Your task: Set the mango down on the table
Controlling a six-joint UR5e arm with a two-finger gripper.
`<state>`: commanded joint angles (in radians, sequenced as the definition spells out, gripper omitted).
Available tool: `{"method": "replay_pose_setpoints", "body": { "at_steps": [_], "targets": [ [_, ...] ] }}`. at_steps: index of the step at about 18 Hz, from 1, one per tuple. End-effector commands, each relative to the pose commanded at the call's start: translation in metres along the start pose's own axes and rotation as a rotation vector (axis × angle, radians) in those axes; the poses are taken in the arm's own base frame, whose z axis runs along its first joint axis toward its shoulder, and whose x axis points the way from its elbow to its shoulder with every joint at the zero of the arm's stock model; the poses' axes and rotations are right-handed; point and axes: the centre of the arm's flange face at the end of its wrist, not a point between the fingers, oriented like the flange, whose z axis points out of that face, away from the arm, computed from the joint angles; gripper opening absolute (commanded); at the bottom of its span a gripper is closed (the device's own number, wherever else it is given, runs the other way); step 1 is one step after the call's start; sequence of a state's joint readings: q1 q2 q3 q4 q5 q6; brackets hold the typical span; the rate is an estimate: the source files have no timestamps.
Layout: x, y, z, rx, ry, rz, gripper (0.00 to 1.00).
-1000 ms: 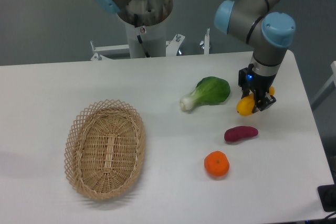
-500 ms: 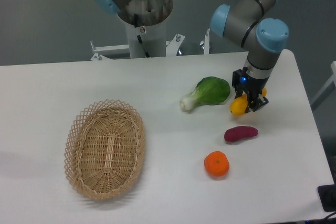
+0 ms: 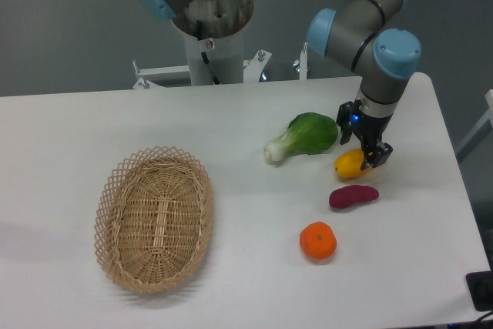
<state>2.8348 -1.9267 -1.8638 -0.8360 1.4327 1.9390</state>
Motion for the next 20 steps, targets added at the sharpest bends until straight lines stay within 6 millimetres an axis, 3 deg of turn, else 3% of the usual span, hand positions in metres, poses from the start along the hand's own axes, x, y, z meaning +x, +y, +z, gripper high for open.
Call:
{"method": "replay_pose_setpoints", "body": {
  "at_steps": [6,13,15,20],
  "targets": [
    [-0.032,-0.009,-0.040,0.087,-0.109,-0.169,1.00],
    [-0.094,-0.040,-0.125,0.098,-0.130,-0.275,1.00],
    [-0.109,-0.040,-0.147,0.100,-0.143,-0.302,1.00],
    [-0.124,-0.041,-0.186,0.104,-0.131,-0.340,1.00]
  ]
}}
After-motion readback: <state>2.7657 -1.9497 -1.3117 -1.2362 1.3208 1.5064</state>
